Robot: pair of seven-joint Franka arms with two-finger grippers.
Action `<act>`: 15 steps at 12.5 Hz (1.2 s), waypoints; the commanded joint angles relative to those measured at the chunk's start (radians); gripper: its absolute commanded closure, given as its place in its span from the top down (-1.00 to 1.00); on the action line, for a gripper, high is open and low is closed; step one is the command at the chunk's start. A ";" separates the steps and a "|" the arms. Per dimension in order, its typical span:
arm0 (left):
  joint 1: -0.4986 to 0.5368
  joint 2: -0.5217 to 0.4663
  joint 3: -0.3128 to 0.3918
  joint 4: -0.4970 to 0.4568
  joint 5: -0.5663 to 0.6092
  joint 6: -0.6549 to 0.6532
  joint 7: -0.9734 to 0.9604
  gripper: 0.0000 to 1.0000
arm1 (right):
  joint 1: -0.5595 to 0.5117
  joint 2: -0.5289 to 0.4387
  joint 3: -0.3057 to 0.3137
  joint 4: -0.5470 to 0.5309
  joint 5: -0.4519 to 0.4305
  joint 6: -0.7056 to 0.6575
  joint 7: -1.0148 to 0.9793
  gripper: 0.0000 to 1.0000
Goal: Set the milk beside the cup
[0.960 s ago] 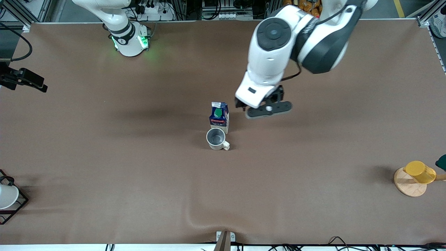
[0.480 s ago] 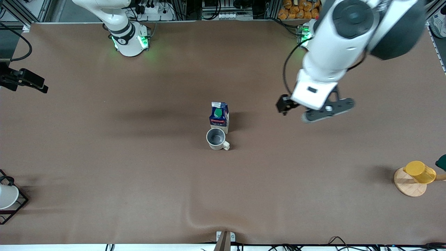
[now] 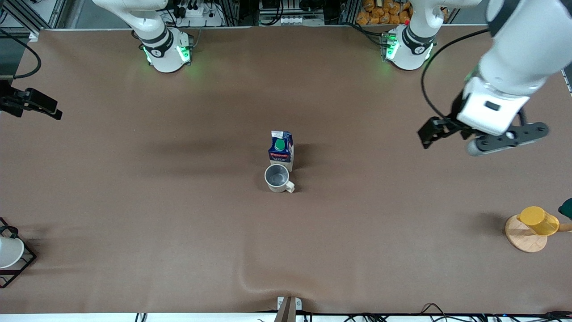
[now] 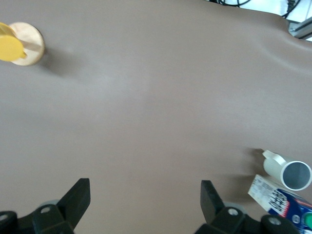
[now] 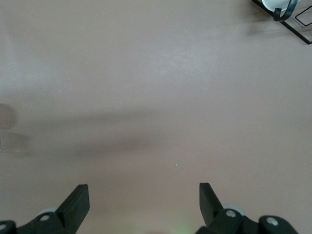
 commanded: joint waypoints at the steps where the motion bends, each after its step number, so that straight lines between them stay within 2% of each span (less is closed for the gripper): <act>1: 0.062 -0.042 -0.015 -0.036 0.004 0.000 0.101 1.00 | -0.021 0.004 0.019 0.006 0.020 0.009 -0.004 1.00; 8: 0.135 -0.083 -0.017 -0.079 0.001 -0.002 0.233 1.00 | -0.021 0.004 0.019 0.007 0.026 0.017 -0.005 1.00; 15: 0.149 -0.141 -0.017 -0.162 0.001 0.006 0.243 1.00 | -0.021 0.004 0.019 0.007 0.026 0.013 -0.005 1.00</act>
